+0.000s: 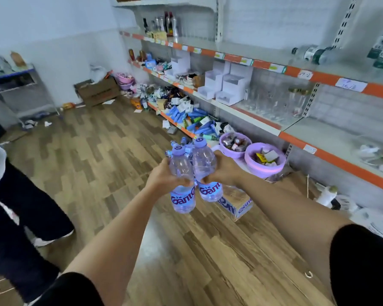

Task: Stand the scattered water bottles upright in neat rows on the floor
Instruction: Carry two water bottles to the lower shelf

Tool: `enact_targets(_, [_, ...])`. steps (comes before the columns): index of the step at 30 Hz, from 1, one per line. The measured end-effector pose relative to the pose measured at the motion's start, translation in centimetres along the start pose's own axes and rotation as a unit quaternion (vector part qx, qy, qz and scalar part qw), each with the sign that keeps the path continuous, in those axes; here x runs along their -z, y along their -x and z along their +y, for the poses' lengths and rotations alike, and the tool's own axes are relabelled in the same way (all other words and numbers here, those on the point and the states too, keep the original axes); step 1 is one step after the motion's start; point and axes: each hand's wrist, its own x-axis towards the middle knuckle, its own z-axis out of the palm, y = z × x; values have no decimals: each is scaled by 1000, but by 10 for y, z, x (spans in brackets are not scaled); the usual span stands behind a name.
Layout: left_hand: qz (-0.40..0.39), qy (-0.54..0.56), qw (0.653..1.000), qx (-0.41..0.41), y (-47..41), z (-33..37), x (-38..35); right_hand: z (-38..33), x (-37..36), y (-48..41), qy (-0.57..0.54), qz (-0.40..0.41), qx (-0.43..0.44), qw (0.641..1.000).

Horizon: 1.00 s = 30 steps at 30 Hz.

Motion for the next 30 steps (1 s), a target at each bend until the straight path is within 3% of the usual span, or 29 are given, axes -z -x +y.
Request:
enact_targets(8, [-37,48,997,39,-154,-28,34,-14,-15,-144,1,-40,-28,999])
enact_targets(14, [-94,22,995,7,-280,-44,65,-32,-33,-244,-18,13,-94,995])
enact_targets(20, [-171,-77,981,-46,-404,-46,79,-33,-46,-328,-32,82,-159,983])
enact_targets(30, [-282,-155,942,-95,-556,-42,35,31,-58,-452,-136,170,-273,937])
